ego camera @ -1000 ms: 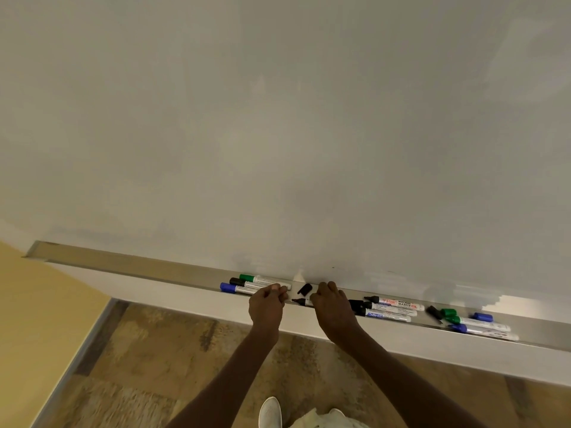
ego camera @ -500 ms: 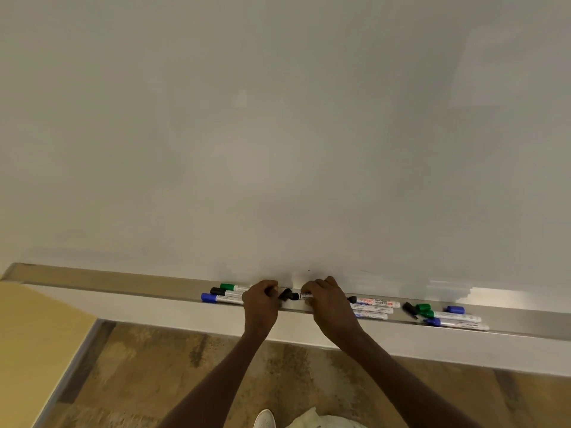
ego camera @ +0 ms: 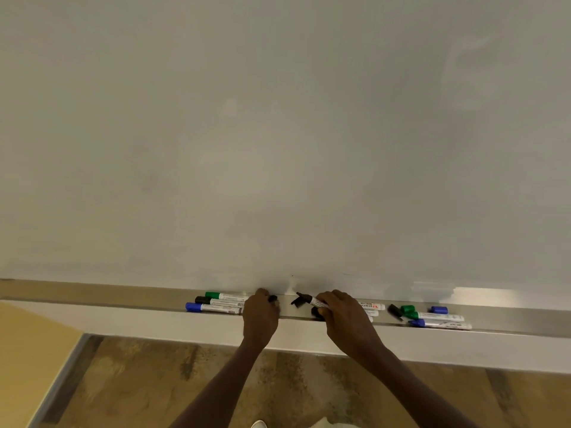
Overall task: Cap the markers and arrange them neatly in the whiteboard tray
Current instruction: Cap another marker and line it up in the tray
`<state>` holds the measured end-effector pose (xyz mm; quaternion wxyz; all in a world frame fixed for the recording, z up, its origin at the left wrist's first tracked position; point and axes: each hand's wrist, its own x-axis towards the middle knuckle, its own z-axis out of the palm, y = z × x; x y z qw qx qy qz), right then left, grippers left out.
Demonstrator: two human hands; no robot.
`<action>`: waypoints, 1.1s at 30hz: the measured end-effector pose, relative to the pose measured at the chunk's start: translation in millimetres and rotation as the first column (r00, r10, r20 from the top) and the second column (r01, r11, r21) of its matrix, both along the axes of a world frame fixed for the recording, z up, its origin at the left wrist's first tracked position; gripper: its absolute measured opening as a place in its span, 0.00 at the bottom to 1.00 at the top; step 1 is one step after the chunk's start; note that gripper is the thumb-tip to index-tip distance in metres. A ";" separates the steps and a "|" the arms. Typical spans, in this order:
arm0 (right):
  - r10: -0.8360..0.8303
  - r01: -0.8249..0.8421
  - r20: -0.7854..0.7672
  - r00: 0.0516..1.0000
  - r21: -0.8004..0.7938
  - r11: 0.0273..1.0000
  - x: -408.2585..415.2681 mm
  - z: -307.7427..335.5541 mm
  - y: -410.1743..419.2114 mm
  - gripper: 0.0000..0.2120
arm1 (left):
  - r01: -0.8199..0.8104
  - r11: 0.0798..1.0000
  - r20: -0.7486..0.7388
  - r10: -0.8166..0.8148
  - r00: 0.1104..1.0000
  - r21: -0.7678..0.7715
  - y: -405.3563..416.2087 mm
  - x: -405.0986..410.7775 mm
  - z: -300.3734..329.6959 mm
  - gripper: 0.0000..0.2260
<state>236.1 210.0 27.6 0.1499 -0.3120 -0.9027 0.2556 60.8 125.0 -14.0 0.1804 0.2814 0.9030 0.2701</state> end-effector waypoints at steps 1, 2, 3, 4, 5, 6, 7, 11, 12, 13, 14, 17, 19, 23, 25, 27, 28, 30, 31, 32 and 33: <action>0.016 -0.017 -0.024 1.000 -0.022 1.000 0.1 0.6 -1.4 0.10 | -0.076 0.997 0.125 0.071 0.990 0.034 -0.4 2.9 4.5 0.10; 0.033 -0.034 -0.049 0.998 -0.036 0.999 -0.2 1.1 -2.7 0.10 | -0.183 0.980 0.301 0.152 0.942 0.077 -1.1 4.4 9.6 0.10; 0.044 -0.047 -0.071 0.997 -0.041 0.998 -1.1 1.6 -4.1 0.10 | -0.331 0.937 0.517 0.230 0.825 0.110 -1.7 4.7 14.5 0.10; 0.053 -0.056 -0.088 0.995 -0.038 0.998 -2.2 2.5 -5.5 0.10 | -0.478 0.872 0.716 0.266 0.645 0.107 -3.1 4.5 19.2 0.09; 0.057 -0.060 -0.097 0.994 -0.032 0.998 -3.3 3.5 -6.7 0.10 | -0.591 0.803 0.849 0.254 0.463 0.082 -4.9 4.2 25.6 0.08; 0.061 -0.063 -0.106 0.993 -0.021 0.998 -4.8 5.2 -8.0 0.09 | -0.658 0.751 0.913 0.228 0.339 0.057 -7.3 2.7 31.5 0.07; 0.064 -0.066 -0.113 0.991 -0.012 0.998 -6.3 6.7 -9.2 0.10 | -0.694 0.719 0.943 0.203 0.263 0.039 -10.2 1.3 35.2 0.07; 0.075 -0.074 -0.136 0.988 0.012 0.997 -12.9 11.9 -13.5 0.10 | -0.736 0.675 0.978 0.114 0.173 0.051 -19.1 0.0 47.5 0.05; 0.077 -0.077 -0.142 0.987 0.012 0.997 -14.5 13.2 -14.4 0.10 | -0.739 0.671 0.981 0.100 0.167 0.058 -21.2 1.3 50.0 0.04; 0.080 -0.079 -0.147 0.986 0.013 0.997 -15.9 14.5 -15.2 0.10 | -0.740 0.670 0.983 0.083 0.164 0.067 -22.9 2.5 52.4 0.03; 0.083 -0.081 -0.149 0.985 0.017 0.997 -17.0 15.8 -16.1 0.10 | -0.736 0.673 0.983 0.071 0.167 0.076 -24.4 3.7 54.2 0.02; 0.095 -0.092 -0.148 0.984 0.025 0.995 -18.8 18.2 -19.1 0.10 | -0.718 0.688 0.980 0.055 0.192 0.102 -26.4 5.8 56.7 0.04; 0.093 -0.090 -0.143 0.985 0.028 0.996 -18.8 18.2 -21.1 0.10 | -0.712 0.694 0.979 0.047 0.197 0.110 -26.6 8.6 59.5 0.04; 0.087 -0.083 -0.131 0.988 0.034 0.996 -19.5 17.1 -25.4 0.10 | -0.702 0.700 0.975 0.038 0.220 0.130 -26.8 15.4 63.6 0.02; 0.093 -0.088 -0.121 0.988 0.046 0.995 -20.0 16.4 -27.3 0.09 | -0.690 0.707 0.966 0.040 0.255 0.153 -27.8 18.2 63.0 0.02; 0.105 -0.099 -0.107 0.989 0.058 0.993 -19.8 14.6 -29.6 0.10 | -0.674 0.717 0.952 0.046 0.301 0.178 -29.0 21.1 60.9 0.02; 0.112 -0.105 -0.105 0.988 0.070 0.992 -19.5 13.4 -30.7 0.10 | -0.675 0.714 0.945 0.055 0.323 0.189 -29.3 22.6 58.5 0.03; 0.122 -0.114 -0.093 0.988 0.089 0.990 -20.4 12.9 -33.6 0.10 | -0.692 0.691 0.929 0.083 0.360 0.207 -28.6 25.0 52.8 0.05; 0.124 -0.115 -0.085 0.989 0.097 0.989 -21.7 12.3 -34.5 0.10 | -0.700 0.679 0.921 0.093 0.379 0.220 -27.3 26.0 50.6 0.06; 0.123 -0.115 -0.074 0.990 0.102 0.988 -22.7 11.2 -35.0 0.10 | -0.704 0.671 0.912 0.101 0.397 0.232 -26.0 27.0 48.7 0.06; 0.118 -0.111 -0.067 0.991 0.097 0.989 -23.7 10.0 -35.8 0.10 | -0.704 0.669 0.905 0.111 0.412 0.238 -25.4 28.4 47.9 0.06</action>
